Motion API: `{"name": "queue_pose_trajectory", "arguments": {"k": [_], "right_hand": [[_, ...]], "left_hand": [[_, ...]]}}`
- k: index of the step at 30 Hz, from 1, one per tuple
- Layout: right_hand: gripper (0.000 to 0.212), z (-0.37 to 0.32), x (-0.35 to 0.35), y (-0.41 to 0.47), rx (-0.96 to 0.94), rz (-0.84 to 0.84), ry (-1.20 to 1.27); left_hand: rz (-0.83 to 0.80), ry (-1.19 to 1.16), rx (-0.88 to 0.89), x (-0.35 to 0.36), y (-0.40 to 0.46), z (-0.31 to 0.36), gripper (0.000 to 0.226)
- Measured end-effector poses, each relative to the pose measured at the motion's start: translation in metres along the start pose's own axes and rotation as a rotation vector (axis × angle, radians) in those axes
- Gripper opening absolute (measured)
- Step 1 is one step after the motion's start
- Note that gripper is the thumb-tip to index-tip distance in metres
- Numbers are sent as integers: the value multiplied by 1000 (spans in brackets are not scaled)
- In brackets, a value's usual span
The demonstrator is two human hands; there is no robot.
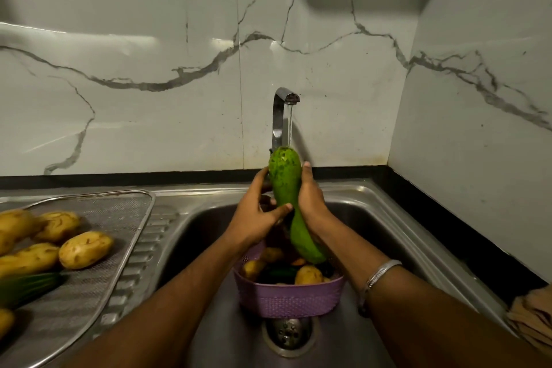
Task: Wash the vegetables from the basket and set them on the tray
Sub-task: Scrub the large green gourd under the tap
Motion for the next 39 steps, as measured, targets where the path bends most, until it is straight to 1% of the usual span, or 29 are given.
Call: {"name": "queue_pose_trajectory", "arguments": {"k": [1,3,5,7,8,9,11,13,15,17,20,21,24,25,28,31,35,38,39], "right_hand": [[90,-5,-1,-6,28,9,17],[69,-10,-4,-13,89,-30,55],[63,-12,-6,-12,100,-38,59],[57,-14,-2,-13,77,-57,79],[56,-16,2,-16,64,-65,87],[60,-15,6,-16,41,-90,87],[63,-14,12,-20,-65,-122,7],[61,-14,12,-23,-167,-105,-73],[66,-8,5,-25,-148,-97,-109],[77,4,-6,-22,-115,-79,-187],[102,20,-23,-12,-144,-98,-494],[101,19,-25,-13,-152,-96,-546],[72,5,-12,-21,-205,-85,-596],[68,1,-8,-23,-234,-86,-604],[72,-1,-4,-24,-313,-134,-663],[61,3,-17,-22,-376,-185,-731],[63,7,-38,-19,-430,-144,-910],[61,4,-31,-23,-456,-170,-943],[59,3,-26,-23,-461,-176,-931]], "left_hand": [[-16,-16,13,1,-1,0,82],[21,31,45,3,-1,0,76],[60,37,58,4,-2,1,74],[85,-28,50,4,-3,0,73],[104,-47,44,5,-4,0,71],[126,-48,36,6,-5,-2,68],[159,-17,15,10,-7,-3,65],[186,33,-2,14,-7,-6,63],[219,55,-31,17,-5,-5,63],[271,36,-82,18,-3,-5,66],[312,-57,-177,18,-3,-7,68],[319,-63,-197,19,-3,-8,65],[314,-51,-239,22,-2,-12,48],[303,-54,-248,24,-3,-12,41],[303,-99,-261,27,-4,-12,34],[357,-153,-261,26,-3,-8,35],[435,-221,-292,20,1,-10,36],[408,-166,-259,19,1,-12,38],[392,-139,-237,18,0,-11,44]]}}
Point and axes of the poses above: each hand's wrist, its own y-axis towards the middle knuckle, its own x-axis out of the palm, z = x × y, the point moved 1 cm from there along y, towards the middle knuckle, and after that the axes turned 13 degrees about y, right-handed, at the moved point
